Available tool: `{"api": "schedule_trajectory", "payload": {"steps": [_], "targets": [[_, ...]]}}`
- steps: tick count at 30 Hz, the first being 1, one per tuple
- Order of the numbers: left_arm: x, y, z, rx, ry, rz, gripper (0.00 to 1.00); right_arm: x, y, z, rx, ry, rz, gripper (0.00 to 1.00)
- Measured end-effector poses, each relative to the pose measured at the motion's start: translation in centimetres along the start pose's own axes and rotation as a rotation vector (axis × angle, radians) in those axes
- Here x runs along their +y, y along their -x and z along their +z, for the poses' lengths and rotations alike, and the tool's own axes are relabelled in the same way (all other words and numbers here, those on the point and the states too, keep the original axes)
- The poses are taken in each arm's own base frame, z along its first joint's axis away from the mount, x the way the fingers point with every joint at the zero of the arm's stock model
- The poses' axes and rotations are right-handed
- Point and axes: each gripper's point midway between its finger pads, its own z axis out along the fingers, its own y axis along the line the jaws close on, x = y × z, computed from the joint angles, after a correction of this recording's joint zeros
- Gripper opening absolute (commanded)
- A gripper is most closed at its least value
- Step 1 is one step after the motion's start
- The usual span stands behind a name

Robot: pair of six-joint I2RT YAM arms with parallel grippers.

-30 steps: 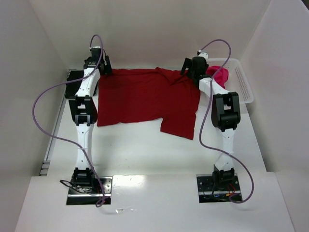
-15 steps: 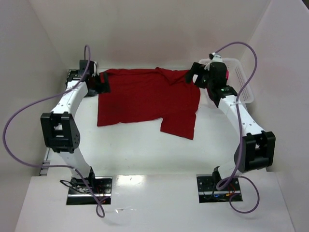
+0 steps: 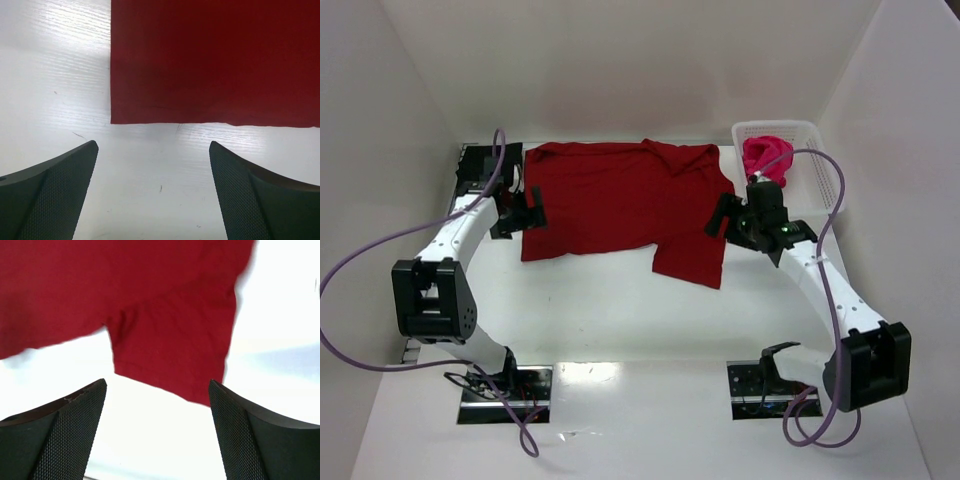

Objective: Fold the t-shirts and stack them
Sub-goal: Flatten out the tshirt

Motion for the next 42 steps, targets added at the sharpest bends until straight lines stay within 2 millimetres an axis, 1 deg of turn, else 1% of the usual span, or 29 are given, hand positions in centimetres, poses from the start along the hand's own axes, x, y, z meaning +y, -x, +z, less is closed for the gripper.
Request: {"api": "schedule_trajectory", "payload": {"steps": [3,4,6,7,9,12,19,23,24,25,26,28,29,30,31,32,34,35,37,38,42], "targets": [[0.3,-0.4,0.3,0.006,0.015,-0.002,1.0,-0.8,-1.6,0.2,0.052,-0.054,0.025,0.88],[0.4,-0.5,0.4,0.009,0.017,-0.007,1.0,-1.0,-2.0,0.4,0.07,-0.068,0.032,0.84],[0.4,-0.5,0.5,0.007,0.015,-0.023,1.0,-1.5,-3.1,1.4,0.122,-0.098,0.051,0.81],[0.4,-0.4,0.6,0.003,0.014,-0.028,1.0,-1.7,-3.7,2.0,0.151,-0.11,0.063,0.81],[0.5,-0.1,0.7,-0.007,0.014,-0.035,1.0,-2.5,-5.4,3.2,0.221,-0.143,0.086,0.81],[0.8,0.1,1.1,-0.009,0.017,-0.045,1.0,-3.7,-8.3,4.0,0.314,-0.202,0.118,0.81],[1.3,0.0,2.7,0.02,0.019,-0.059,1.0,-5.6,-11.4,5.6,0.412,-0.329,0.152,0.79],[1.5,0.0,3.2,0.027,0.018,-0.065,1.0,-6.6,-12.6,6.0,0.441,-0.401,0.17,0.79],[1.6,0.1,3.3,0.028,0.018,-0.068,1.0,-6.9,-12.9,6.0,0.447,-0.417,0.175,0.76],[1.7,0.1,3.4,0.028,0.019,-0.072,1.0,-7.1,-13.1,6.1,0.454,-0.43,0.179,0.67],[1.9,0.1,3.5,0.029,0.02,-0.077,1.0,-7.3,-13.5,6.1,0.463,-0.443,0.183,0.61],[2.2,0.2,3.8,0.029,0.024,-0.084,1.0,-7.5,-13.7,6.1,0.464,-0.463,0.197,0.53],[2.4,0.3,3.9,0.032,0.025,-0.089,1.0,-7.6,-13.7,6.1,0.462,-0.468,0.198,0.53],[2.6,0.3,4.2,0.033,0.027,-0.094,1.0,-7.7,-13.7,6.1,0.461,-0.473,0.201,0.5],[2.8,0.3,4.4,0.039,0.03,-0.099,1.0,-7.7,-13.7,6.1,0.46,-0.473,0.203,0.45],[3.0,0.2,4.6,0.043,0.033,-0.102,1.0,-7.6,-13.7,6.2,0.458,-0.47,0.205,0.38],[3.3,0.1,4.9,0.051,0.037,-0.11,1.0,-7.6,-13.7,6.3,0.454,-0.467,0.21,0.31],[3.4,0.1,5.0,0.054,0.039,-0.112,1.0,-7.5,-13.6,6.4,0.453,-0.465,0.211,0.21],[3.5,0.1,5.1,0.055,0.041,-0.115,1.0,-7.4,-13.6,6.6,0.45,-0.46,0.217,0.15],[3.6,0.1,5.1,0.054,0.042,-0.118,1.0,-7.3,-13.5,6.7,0.45,-0.454,0.216,0.1],[3.8,0.1,5.1,0.054,0.045,-0.122,1.0,-7.1,-13.5,6.7,0.45,-0.445,0.218,0.03]]}}
